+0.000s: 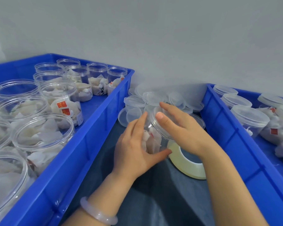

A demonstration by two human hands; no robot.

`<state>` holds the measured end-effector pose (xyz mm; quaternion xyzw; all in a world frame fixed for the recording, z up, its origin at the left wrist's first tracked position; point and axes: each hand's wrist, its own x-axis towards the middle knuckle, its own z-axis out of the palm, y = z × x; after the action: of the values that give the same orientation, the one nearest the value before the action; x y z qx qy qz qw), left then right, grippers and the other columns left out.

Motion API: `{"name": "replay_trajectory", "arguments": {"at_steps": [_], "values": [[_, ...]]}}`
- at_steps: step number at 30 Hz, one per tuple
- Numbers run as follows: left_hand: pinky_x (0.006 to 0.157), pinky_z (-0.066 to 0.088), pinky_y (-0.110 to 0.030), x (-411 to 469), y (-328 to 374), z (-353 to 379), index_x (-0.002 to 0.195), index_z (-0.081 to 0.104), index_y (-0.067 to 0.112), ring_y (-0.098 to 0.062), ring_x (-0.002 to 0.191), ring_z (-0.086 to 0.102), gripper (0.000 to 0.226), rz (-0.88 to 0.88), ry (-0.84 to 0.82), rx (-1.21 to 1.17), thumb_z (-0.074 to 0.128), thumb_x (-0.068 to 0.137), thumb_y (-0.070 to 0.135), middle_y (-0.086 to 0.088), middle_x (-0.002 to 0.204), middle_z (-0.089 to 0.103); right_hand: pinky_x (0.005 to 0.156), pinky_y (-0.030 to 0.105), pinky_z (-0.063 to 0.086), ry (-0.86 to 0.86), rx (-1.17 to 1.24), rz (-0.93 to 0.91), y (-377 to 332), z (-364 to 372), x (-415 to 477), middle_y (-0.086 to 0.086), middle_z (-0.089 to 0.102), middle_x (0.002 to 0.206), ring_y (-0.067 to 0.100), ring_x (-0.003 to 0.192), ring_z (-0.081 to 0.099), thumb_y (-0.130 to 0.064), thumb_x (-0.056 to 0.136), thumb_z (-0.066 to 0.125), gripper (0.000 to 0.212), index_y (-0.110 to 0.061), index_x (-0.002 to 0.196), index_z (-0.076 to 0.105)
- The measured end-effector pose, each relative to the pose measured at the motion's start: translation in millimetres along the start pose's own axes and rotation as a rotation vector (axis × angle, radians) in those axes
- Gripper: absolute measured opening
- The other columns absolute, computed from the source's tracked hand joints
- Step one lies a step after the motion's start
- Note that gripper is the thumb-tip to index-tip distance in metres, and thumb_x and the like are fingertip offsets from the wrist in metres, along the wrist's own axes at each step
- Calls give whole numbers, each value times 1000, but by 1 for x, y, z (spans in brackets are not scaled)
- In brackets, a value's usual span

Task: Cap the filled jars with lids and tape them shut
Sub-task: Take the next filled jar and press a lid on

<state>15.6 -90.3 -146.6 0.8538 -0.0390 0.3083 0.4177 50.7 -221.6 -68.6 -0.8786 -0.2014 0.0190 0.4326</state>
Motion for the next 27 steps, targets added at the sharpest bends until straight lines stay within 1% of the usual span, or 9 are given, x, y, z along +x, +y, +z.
{"name": "replay_trajectory", "arguments": {"at_steps": [4, 8, 12, 13, 15, 17, 21, 25, 27], "values": [[83, 43, -21, 0, 0, 1, 145, 35, 28, 6, 104, 47, 108, -73, -11, -65, 80, 51, 55, 12, 124, 50, 92, 15, 33, -108, -173, 14, 0, -18, -5, -36, 41, 125, -7, 120, 40, -68, 60, 59, 89, -39, 141, 36], [83, 34, 2, -2, 0, 3, 146, 34, 28, 14, 110, 40, 108, -93, -69, -164, 85, 53, 49, 19, 127, 45, 87, 17, 41, -83, -225, 26, 0, -28, -7, -38, 45, 106, -15, 103, 46, -60, 56, 71, 88, -42, 137, 41], [93, 40, -8, -3, -1, 3, 144, 37, 22, 7, 117, 46, 109, -59, -91, -189, 88, 52, 49, 12, 134, 51, 67, 2, 40, -34, -184, 64, 0, -26, -7, -38, 46, 102, -28, 92, 44, -69, 48, 72, 94, -43, 133, 43], [93, 42, -12, -3, 0, 3, 144, 38, 22, 6, 117, 47, 108, -62, -83, -197, 88, 52, 51, 12, 134, 51, 75, 2, 39, -33, -195, 76, -1, -24, -7, -37, 45, 113, -26, 98, 42, -73, 45, 69, 99, -41, 135, 41], [92, 42, -15, -4, 2, 4, 144, 38, 23, 5, 117, 47, 108, -66, -65, -164, 87, 53, 52, 13, 134, 51, 95, 22, 39, -9, -281, 102, 0, -18, -4, -17, 41, 134, -2, 122, 39, -87, 39, 58, 116, -37, 141, 36], [92, 42, -16, -2, 2, 3, 144, 37, 26, 5, 115, 48, 108, -60, -105, -137, 85, 52, 56, 16, 131, 51, 91, 28, 39, 67, -305, 93, -2, -11, -2, -11, 42, 128, 9, 122, 41, -90, 41, 51, 114, -36, 140, 38], [86, 46, -16, 4, -7, -8, 124, 52, 34, -1, 105, 61, 78, -118, -293, -480, 78, 53, 50, 18, 109, 66, 78, 13, 41, 29, -147, -24, -4, -15, -4, -26, 54, 111, -15, 100, 49, -69, 46, 61, 84, -47, 126, 48], [85, 49, -20, 5, -11, -7, 117, 57, 26, -11, 107, 64, 63, -180, -469, -702, 75, 58, 38, 7, 109, 70, 88, 22, 46, -31, 176, -165, 0, -28, -7, -9, 67, 110, 4, 107, 60, -25, 66, 59, 53, -39, 117, 57], [84, 48, -18, 4, -10, -3, 119, 56, 25, -9, 107, 64, 65, -180, -433, -720, 76, 58, 37, 9, 110, 70, 94, 26, 44, -47, 138, -183, 2, -27, -6, -11, 64, 115, 4, 111, 56, -23, 66, 55, 53, -42, 116, 56]]}}
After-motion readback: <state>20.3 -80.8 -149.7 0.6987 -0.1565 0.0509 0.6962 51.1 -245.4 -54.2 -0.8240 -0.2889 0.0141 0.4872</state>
